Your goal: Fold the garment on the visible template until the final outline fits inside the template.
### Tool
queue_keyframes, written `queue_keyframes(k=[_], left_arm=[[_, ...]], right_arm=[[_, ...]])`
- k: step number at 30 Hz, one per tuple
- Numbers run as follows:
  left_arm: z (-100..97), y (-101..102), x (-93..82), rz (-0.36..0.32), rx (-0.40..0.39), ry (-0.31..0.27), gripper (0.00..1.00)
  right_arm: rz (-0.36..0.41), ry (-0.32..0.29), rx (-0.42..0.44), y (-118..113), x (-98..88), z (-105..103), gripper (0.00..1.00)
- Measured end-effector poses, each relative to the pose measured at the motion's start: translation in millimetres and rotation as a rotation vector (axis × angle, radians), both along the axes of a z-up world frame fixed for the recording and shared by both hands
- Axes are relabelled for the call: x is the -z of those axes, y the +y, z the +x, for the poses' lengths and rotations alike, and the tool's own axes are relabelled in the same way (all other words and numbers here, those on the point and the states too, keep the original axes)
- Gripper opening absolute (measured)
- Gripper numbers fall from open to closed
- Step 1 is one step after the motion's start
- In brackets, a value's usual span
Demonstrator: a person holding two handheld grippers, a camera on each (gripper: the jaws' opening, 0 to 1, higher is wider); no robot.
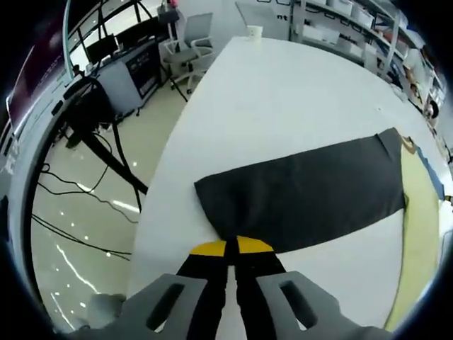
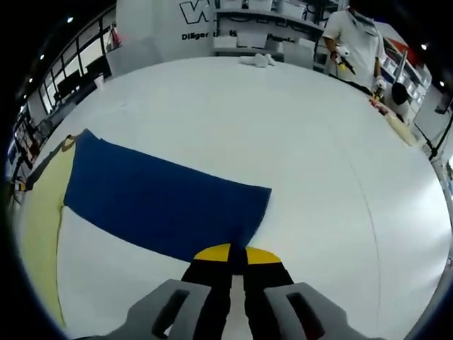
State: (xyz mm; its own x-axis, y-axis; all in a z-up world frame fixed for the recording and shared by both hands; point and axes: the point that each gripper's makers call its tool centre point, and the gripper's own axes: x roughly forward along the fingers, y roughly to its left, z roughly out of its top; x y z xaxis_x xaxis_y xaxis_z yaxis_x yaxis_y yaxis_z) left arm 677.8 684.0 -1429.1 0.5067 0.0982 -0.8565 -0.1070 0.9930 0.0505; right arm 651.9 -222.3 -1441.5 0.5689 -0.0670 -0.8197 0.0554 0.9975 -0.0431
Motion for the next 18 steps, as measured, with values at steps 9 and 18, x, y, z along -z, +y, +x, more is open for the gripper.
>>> queue_keyframes(k=[9,18], left_arm=[[-3.0,8.3,-1.3,0.011,-0.018,0.000,0.07],[-3.0,-1.3,1.0,0.007,0.015,0.009,0.07]], right_arm=[[-0.009,0.000,0.004,-1.6,0.2,0.6,0.00],[0.000,0.007,0.003,4.9,-0.1,3.4,0.00]])
